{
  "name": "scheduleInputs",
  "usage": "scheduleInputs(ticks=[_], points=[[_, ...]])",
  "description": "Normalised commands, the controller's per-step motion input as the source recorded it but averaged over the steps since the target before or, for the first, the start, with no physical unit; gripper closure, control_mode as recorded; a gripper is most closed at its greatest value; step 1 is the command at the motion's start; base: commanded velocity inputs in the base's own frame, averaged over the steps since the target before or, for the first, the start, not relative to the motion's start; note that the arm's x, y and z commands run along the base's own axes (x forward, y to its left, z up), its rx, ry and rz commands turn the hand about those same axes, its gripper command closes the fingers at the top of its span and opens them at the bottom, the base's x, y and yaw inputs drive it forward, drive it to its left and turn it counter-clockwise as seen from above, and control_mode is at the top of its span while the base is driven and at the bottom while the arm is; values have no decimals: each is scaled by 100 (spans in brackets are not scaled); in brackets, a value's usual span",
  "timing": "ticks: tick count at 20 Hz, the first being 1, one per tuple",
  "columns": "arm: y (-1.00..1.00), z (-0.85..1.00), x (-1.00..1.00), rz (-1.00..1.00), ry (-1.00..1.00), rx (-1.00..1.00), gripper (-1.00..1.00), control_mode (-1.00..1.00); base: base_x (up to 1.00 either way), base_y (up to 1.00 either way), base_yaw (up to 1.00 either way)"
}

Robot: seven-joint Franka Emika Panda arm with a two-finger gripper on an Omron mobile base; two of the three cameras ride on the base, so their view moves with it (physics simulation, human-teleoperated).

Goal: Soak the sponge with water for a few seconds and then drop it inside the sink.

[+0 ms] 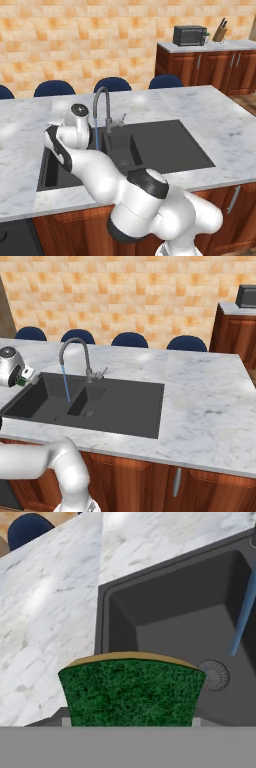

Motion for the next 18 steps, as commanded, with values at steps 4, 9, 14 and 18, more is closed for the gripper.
scheduleInputs(ticks=[4,9,14,18], points=[[-2,0,-11,7,2,0,100,-100,0,0,0],[-5,0,-11,2,8,0,100,-100,0,0,0],[-22,0,-5,0,16,0,100,-100,0,0,0],[-34,10,0,0,17,-3,100,-100,0,0,0]])
